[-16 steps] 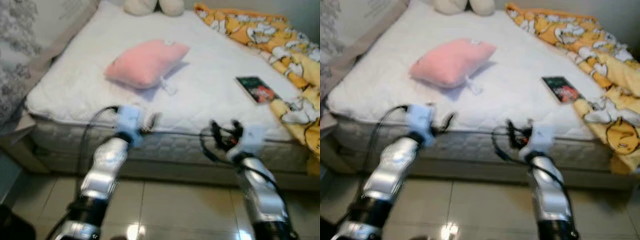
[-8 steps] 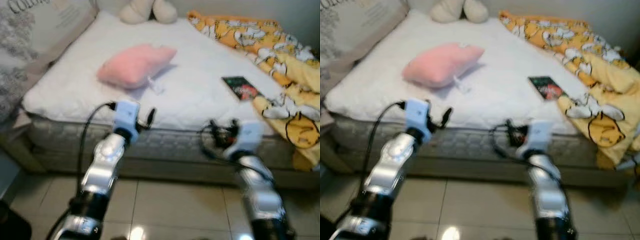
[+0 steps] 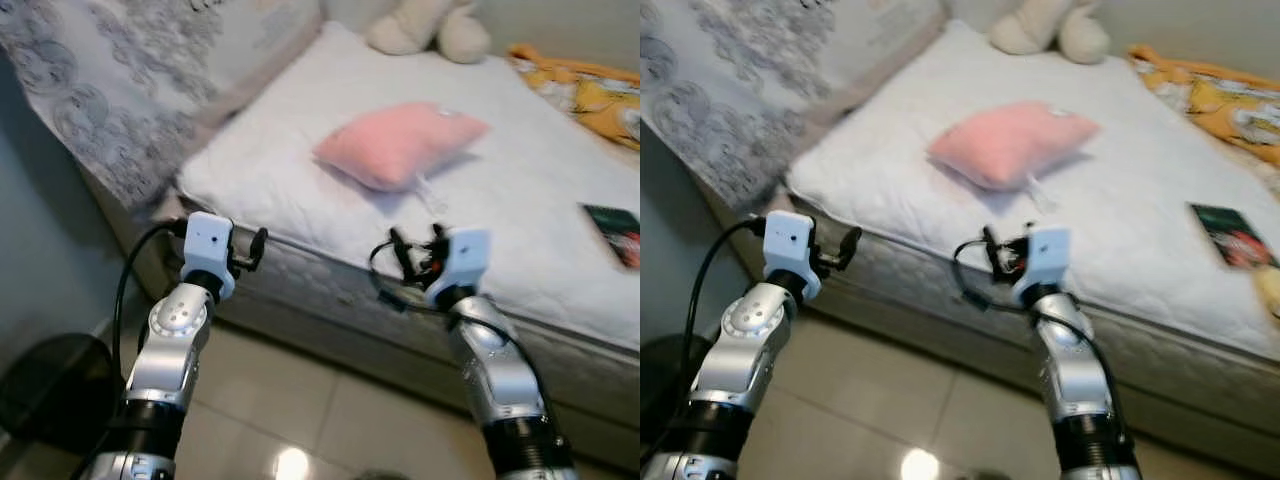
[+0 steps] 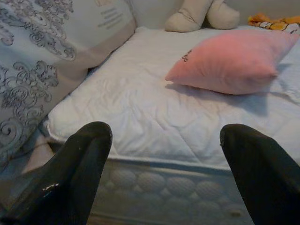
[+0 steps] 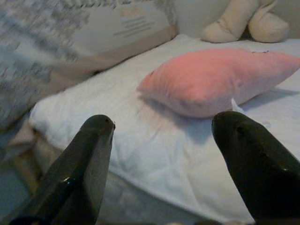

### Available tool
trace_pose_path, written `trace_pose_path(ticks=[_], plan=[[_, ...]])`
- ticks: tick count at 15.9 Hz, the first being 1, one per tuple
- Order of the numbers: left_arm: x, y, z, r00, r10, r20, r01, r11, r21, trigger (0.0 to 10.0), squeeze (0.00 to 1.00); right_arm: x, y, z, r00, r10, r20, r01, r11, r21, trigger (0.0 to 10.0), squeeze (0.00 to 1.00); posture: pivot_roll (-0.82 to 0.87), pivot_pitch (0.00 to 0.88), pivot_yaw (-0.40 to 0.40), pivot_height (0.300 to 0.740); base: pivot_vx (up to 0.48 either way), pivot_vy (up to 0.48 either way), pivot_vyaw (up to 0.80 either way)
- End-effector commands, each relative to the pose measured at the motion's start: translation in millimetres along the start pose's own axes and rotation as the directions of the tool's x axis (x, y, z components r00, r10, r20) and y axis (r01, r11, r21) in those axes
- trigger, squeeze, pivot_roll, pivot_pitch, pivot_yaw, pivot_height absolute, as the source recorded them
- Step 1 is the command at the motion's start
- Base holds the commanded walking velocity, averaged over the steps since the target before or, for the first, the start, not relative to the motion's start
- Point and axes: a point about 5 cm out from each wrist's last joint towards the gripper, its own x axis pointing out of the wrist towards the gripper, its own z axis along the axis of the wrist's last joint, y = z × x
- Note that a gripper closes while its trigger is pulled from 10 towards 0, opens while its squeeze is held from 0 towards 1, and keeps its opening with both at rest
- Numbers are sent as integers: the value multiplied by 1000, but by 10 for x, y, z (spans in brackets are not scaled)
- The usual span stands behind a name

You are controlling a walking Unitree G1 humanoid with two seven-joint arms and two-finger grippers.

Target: Clean up the room

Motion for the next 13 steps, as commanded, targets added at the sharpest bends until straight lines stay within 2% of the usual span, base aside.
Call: trace_pose_path(ticks=[1, 2, 4, 7, 13], plan=[[18, -95, 53, 999, -28, 21, 28, 1000, -5, 10000, 0, -19, -121, -4, 999, -37, -3, 37, 999, -8, 10000, 0, -31, 0, -25, 740, 442, 0, 0], [14, -107, 42, 999, -29, 18, 29, 1000, -10, 10000, 0, -24, -126, -4, 1000, -30, -6, 30, 999, -23, 10000, 0, -33, 0, -28, 740, 442, 0, 0], [20, -139, 25, 999, -33, 14, 33, 999, -21, 10000, 0, -71, -209, -36, 998, -66, -23, 67, 998, 12, 10000, 0, -38, 0, -28, 740, 442, 0, -800], [7, -202, -10, 999, -49, 4, 49, 998, -33, 10000, 0, -162, -289, -53, 995, -97, -24, 97, 995, 16, 10000, 0, -51, 0, -17, 740, 444, 0, -800], [16, -303, -23, 997, -77, 5, 77, 996, -40, 10000, 0, -285, -312, -103, 992, -120, -35, 120, 993, 5, 10000, 0, -67, 0, -15, 740, 438, 0, -736]])
